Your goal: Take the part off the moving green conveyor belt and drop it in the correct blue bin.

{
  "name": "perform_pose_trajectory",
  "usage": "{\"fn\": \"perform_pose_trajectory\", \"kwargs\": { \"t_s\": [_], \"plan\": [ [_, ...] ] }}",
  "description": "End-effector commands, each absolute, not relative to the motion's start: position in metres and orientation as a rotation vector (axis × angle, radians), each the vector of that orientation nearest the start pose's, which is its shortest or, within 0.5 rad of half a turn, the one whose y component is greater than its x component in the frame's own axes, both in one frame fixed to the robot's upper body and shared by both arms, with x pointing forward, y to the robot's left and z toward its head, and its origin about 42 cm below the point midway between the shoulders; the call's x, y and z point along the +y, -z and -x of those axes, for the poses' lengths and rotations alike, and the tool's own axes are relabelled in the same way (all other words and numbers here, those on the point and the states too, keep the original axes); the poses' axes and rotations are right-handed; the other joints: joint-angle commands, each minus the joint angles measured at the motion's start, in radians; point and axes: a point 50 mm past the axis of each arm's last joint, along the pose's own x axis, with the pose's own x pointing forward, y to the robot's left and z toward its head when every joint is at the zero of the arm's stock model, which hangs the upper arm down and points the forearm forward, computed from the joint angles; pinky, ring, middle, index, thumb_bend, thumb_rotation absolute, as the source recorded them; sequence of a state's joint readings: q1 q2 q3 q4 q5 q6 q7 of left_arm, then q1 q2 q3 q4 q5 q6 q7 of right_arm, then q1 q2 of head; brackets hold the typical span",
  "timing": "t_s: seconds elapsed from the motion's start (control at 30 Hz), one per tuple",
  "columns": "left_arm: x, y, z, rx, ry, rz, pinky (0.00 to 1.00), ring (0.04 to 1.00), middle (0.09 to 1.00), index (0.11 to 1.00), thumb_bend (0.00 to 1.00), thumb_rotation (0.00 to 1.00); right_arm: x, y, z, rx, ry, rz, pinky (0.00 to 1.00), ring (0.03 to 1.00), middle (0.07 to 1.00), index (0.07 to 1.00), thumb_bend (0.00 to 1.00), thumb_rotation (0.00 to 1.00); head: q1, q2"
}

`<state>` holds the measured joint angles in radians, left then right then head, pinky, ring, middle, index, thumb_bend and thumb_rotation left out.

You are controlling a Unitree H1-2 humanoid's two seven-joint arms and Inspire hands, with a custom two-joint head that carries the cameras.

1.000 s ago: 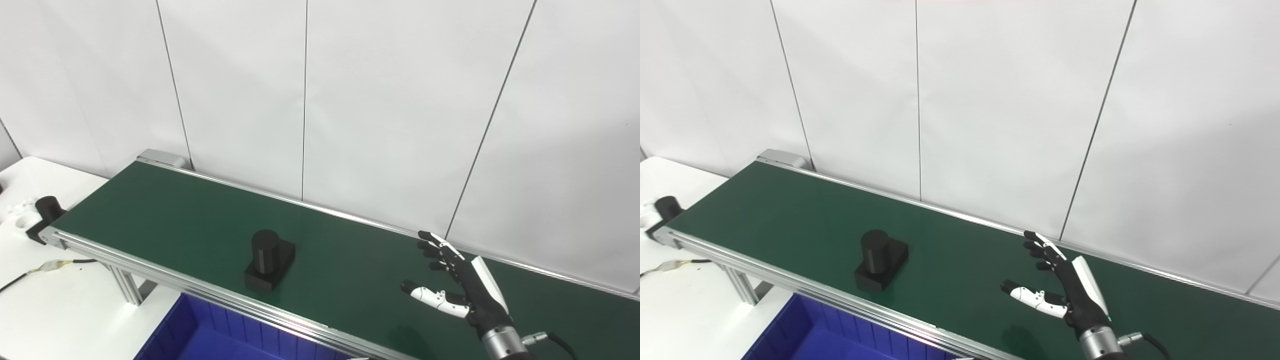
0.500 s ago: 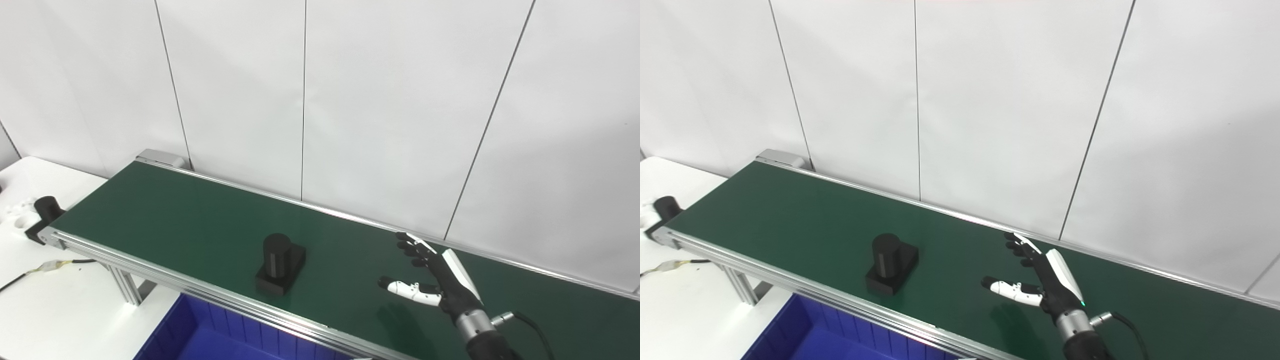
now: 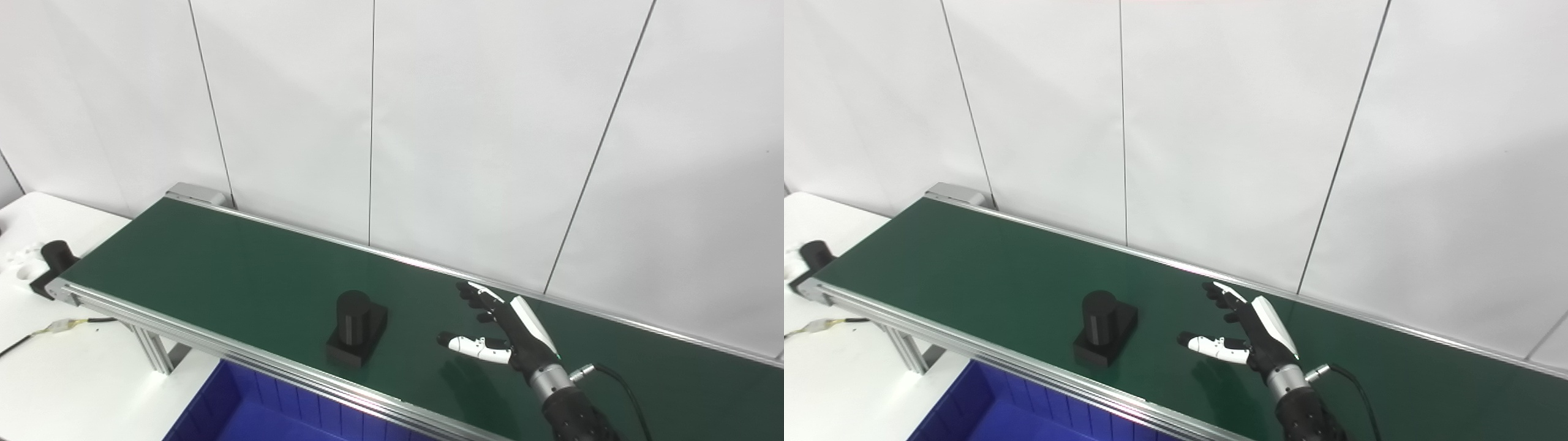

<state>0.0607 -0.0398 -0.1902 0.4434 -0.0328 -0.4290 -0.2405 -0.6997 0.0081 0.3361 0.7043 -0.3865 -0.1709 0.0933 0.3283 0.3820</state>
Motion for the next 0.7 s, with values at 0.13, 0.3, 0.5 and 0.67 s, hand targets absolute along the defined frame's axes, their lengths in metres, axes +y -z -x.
{"fn": "perform_pose_trajectory", "kwargs": {
  "t_s": [0.13, 0.3, 0.5, 0.67],
  "plan": [
    [0.127, -0.006, -0.231, -0.007, 0.407, 0.071, 0.73, 0.789, 0.812, 0.798, 1.0, 0.2, -0.035, -0.196, -0.465, -0.36, -0.602, 0.621, 0.78, 0.85, 0.867, 0.868, 0.69, 0.49, 0.008, 0.005],
    [0.123, -0.007, -0.23, -0.012, 0.403, 0.076, 0.73, 0.785, 0.811, 0.796, 1.0, 0.21, -0.027, -0.195, -0.461, -0.365, -0.622, 0.631, 0.78, 0.847, 0.856, 0.86, 0.69, 0.49, 0.012, 0.009],
    [0.117, -0.009, -0.229, -0.02, 0.416, 0.05, 0.71, 0.768, 0.797, 0.791, 1.0, 0.22, -0.021, -0.194, -0.458, -0.356, -0.645, 0.654, 0.78, 0.863, 0.861, 0.866, 0.68, 0.49, 0.018, 0.014],
    [0.114, -0.009, -0.228, -0.019, 0.422, 0.053, 0.73, 0.776, 0.801, 0.794, 1.0, 0.22, -0.014, -0.19, -0.456, -0.343, -0.665, 0.682, 0.81, 0.879, 0.874, 0.87, 0.7, 0.49, 0.023, 0.018]
  ]
}}
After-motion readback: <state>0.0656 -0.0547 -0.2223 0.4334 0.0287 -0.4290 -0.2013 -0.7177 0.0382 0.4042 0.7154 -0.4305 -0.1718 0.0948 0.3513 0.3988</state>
